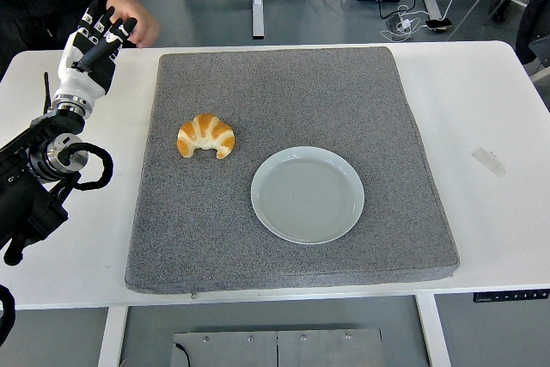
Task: Place the bread on the plate
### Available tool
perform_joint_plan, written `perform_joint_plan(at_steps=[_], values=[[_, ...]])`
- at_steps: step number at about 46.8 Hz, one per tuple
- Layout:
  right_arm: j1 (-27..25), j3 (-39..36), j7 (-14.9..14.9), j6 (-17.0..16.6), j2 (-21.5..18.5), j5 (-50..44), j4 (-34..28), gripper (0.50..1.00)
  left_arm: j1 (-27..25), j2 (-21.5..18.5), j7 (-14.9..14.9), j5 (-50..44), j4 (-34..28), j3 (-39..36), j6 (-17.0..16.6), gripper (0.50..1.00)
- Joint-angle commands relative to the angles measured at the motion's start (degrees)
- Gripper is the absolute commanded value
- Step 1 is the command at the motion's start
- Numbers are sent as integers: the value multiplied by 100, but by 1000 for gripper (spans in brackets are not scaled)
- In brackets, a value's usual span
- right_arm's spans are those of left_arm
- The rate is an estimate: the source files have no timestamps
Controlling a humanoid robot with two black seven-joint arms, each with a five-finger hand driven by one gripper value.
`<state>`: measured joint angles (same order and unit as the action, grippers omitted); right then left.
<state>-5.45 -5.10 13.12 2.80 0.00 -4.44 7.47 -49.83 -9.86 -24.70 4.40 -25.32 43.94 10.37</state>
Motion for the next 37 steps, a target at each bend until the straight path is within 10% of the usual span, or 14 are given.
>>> perform_joint_plan(at_steps=[1, 37], values=[[0, 0, 7, 10, 0, 4, 0, 1000, 0, 1, 0, 0, 0, 0, 0, 974], [0, 0, 7, 1, 0, 4, 0, 1000, -114, -148, 53, 96, -88, -359, 17, 975]])
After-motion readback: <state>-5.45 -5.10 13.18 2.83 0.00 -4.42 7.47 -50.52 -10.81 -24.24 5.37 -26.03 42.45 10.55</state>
